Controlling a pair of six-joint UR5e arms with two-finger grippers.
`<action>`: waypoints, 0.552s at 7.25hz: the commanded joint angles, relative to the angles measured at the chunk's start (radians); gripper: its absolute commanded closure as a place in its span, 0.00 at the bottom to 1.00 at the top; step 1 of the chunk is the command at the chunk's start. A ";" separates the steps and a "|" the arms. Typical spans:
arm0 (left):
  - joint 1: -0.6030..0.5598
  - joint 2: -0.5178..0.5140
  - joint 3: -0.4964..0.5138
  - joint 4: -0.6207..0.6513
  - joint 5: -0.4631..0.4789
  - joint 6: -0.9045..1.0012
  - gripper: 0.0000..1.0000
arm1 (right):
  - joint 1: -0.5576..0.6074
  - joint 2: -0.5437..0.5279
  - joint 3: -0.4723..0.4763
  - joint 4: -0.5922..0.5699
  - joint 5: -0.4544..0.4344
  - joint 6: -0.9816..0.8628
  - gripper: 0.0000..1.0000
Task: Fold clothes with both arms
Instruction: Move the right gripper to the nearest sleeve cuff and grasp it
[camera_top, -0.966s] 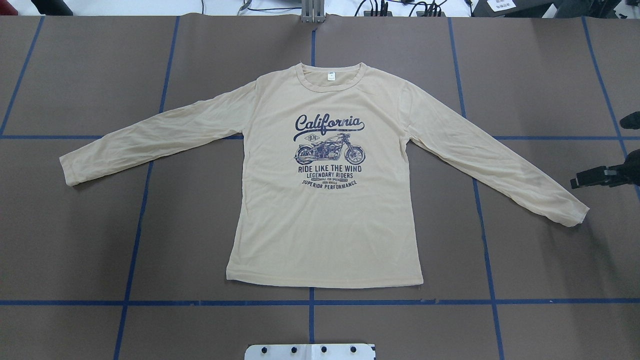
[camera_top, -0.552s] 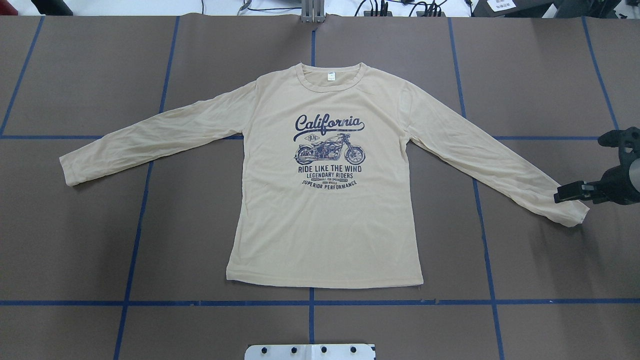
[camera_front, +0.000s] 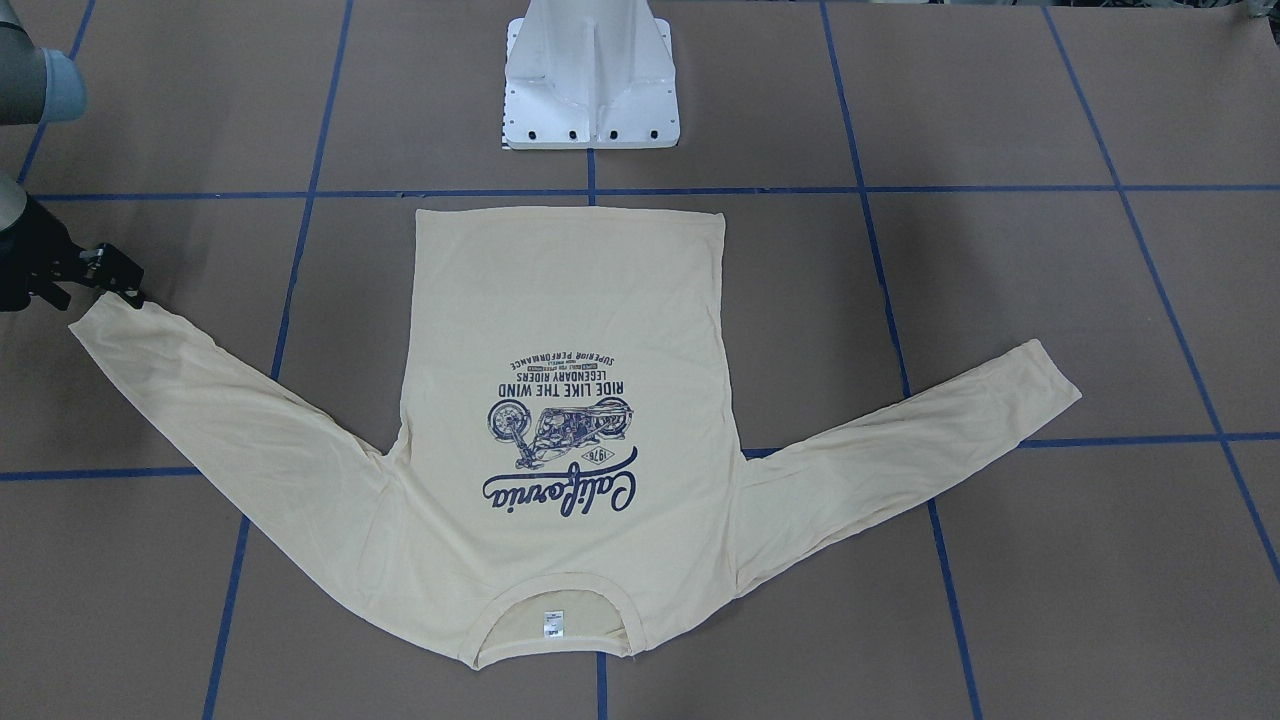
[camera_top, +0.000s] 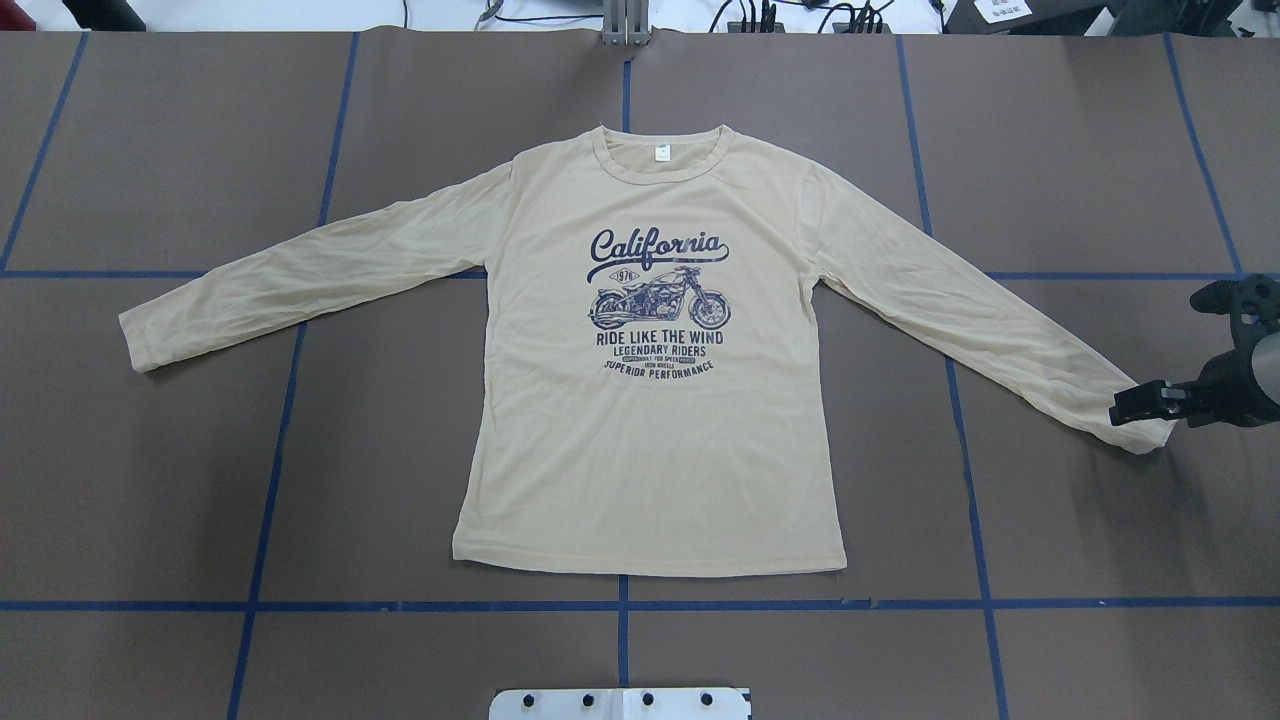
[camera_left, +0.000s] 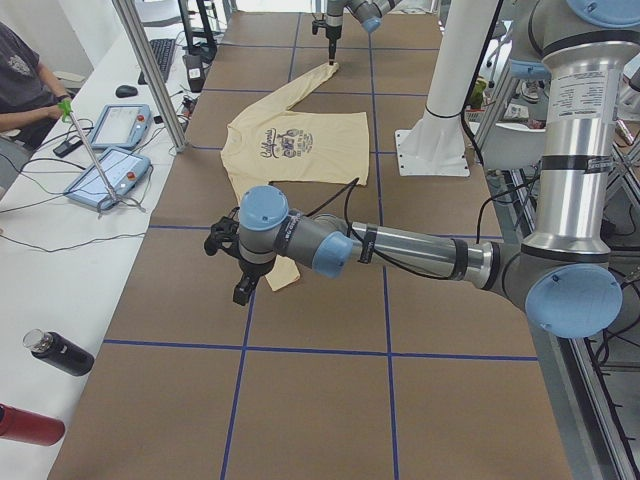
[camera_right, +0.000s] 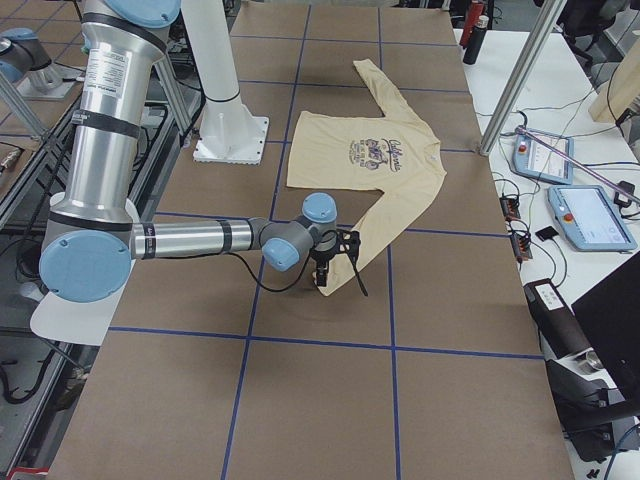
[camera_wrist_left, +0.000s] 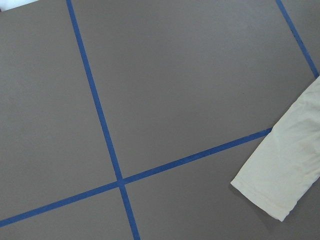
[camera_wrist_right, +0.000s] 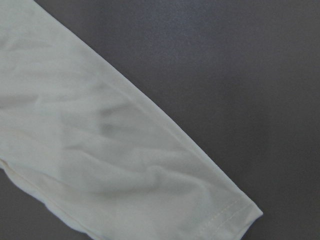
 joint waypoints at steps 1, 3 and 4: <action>0.000 -0.002 -0.003 0.000 -0.002 0.000 0.00 | -0.010 0.003 -0.024 0.002 0.002 -0.001 0.01; 0.000 0.000 -0.005 0.000 -0.002 0.000 0.00 | -0.015 0.005 -0.027 0.002 0.014 0.001 0.10; 0.000 -0.002 -0.005 0.000 -0.002 0.000 0.00 | -0.018 0.007 -0.028 -0.001 0.014 0.002 0.21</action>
